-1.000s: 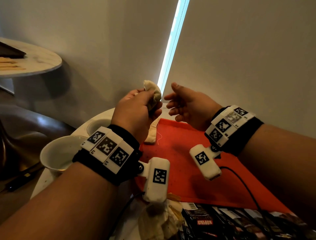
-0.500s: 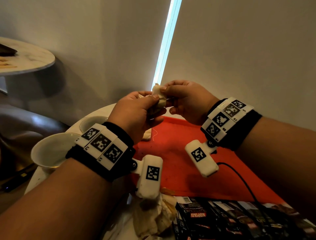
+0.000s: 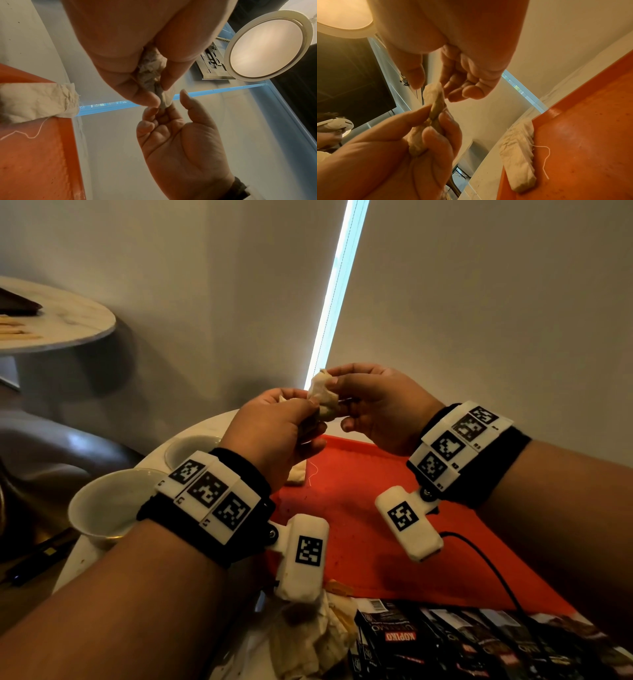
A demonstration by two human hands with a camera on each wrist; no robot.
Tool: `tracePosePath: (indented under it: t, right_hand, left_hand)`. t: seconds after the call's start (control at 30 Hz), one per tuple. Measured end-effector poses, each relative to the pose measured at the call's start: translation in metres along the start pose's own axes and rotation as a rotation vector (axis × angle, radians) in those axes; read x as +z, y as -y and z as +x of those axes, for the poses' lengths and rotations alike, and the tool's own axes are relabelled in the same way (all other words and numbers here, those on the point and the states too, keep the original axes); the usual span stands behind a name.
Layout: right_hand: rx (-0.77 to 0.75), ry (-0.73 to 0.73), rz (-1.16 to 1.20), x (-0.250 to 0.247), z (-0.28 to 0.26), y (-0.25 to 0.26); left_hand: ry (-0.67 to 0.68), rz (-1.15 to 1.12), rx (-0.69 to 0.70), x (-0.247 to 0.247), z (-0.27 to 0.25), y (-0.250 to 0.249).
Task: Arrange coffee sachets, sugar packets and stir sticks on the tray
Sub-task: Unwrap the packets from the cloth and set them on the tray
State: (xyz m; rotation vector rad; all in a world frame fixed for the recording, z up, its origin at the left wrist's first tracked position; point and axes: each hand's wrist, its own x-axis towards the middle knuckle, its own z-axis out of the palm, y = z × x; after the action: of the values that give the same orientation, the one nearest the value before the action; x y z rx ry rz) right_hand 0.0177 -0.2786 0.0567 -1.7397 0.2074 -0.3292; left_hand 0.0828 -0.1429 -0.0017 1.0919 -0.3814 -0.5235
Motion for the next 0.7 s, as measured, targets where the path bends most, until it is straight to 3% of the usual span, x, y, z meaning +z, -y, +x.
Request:
tracePosePath:
  t: [0.5, 0.7]
  right_hand:
    - [-0.012, -0.009, -0.075, -0.0004, 0.0025, -0.0036]
    - [-0.002, -0.088, -0.089, -0.0071, 0.0093, -0.0098]
  left_hand:
    - [-0.049, 0.057, -0.051, -0.0002, -0.0016, -0.0039]
    - [-0.124, 0.045, 0.011, -0.0035, 0.0041, -0.0041]
